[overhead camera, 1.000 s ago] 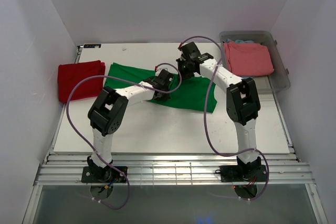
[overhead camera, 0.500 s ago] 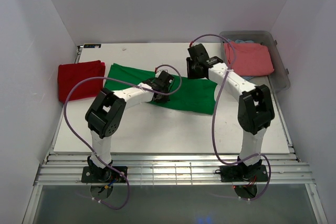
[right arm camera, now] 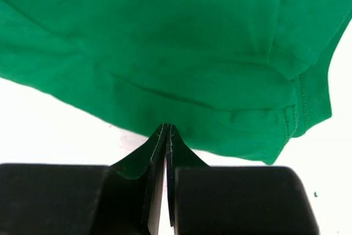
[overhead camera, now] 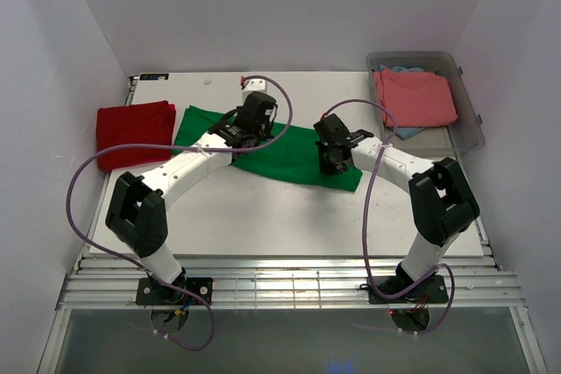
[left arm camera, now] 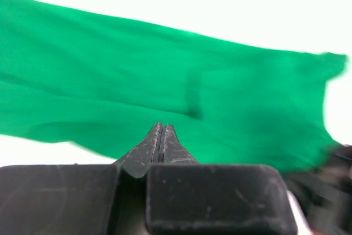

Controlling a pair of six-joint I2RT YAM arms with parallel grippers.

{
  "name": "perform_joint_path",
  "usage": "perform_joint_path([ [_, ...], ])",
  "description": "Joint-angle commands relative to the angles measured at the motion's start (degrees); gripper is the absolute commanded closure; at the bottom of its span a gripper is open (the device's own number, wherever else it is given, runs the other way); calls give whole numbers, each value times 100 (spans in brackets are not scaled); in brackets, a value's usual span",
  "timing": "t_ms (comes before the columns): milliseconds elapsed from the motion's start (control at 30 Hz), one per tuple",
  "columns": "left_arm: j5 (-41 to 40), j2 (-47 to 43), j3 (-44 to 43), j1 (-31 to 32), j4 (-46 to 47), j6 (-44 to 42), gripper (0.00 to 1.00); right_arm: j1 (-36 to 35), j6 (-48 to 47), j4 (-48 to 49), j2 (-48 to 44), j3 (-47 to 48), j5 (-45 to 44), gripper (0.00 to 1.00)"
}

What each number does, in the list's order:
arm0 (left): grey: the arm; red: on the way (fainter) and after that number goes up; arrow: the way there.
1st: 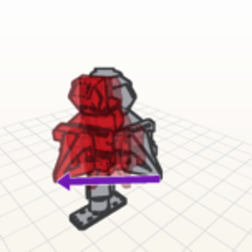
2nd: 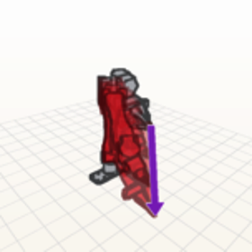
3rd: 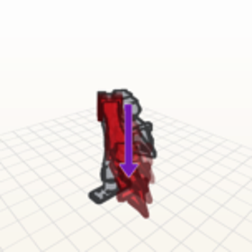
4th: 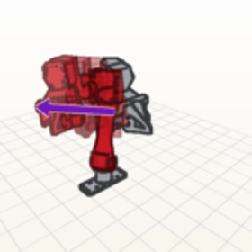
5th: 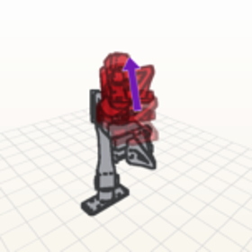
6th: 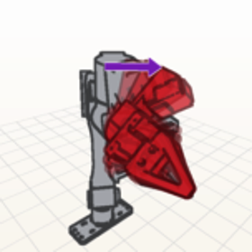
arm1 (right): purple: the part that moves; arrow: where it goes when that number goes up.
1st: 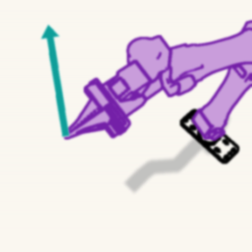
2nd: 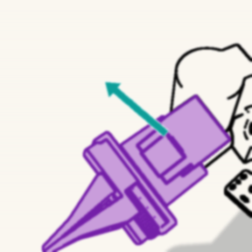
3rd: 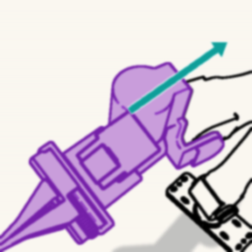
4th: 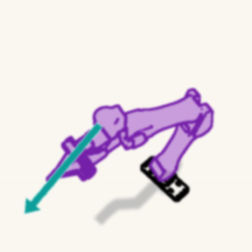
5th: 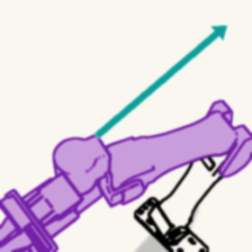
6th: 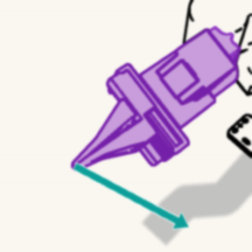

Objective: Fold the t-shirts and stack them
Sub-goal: Fold the tshirt

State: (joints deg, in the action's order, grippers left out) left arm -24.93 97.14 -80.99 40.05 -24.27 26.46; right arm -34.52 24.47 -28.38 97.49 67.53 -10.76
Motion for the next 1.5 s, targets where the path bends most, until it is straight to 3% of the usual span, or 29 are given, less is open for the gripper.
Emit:
perform_joint_path([
  [0, -654, -195, 618, -768, -236, -273, 100, 33, 129, 298, 41, 67, -277, 92],
  [167, -908, -381, 1217, -1298, 150, -659, 100, 25, 76, 281, 278, 129, -488, 92],
  [400, -1190, 173, 1340, -2035, 11, -739, 100, 25, 207, 17, 253, -213, -892, 92],
  [933, -1128, 1122, 1516, -2546, 221, -976, 100, 112, 225, -238, 437, -477, -1217, 92],
  [1133, -1418, 982, 1788, -2546, 309, -748, 100, 148, 172, -326, 429, -407, -1244, 92],
  [1467, -830, -81, 1991, -2555, 581, -572, 100, 192, 155, -387, 498, -311, -1174, 92],
])
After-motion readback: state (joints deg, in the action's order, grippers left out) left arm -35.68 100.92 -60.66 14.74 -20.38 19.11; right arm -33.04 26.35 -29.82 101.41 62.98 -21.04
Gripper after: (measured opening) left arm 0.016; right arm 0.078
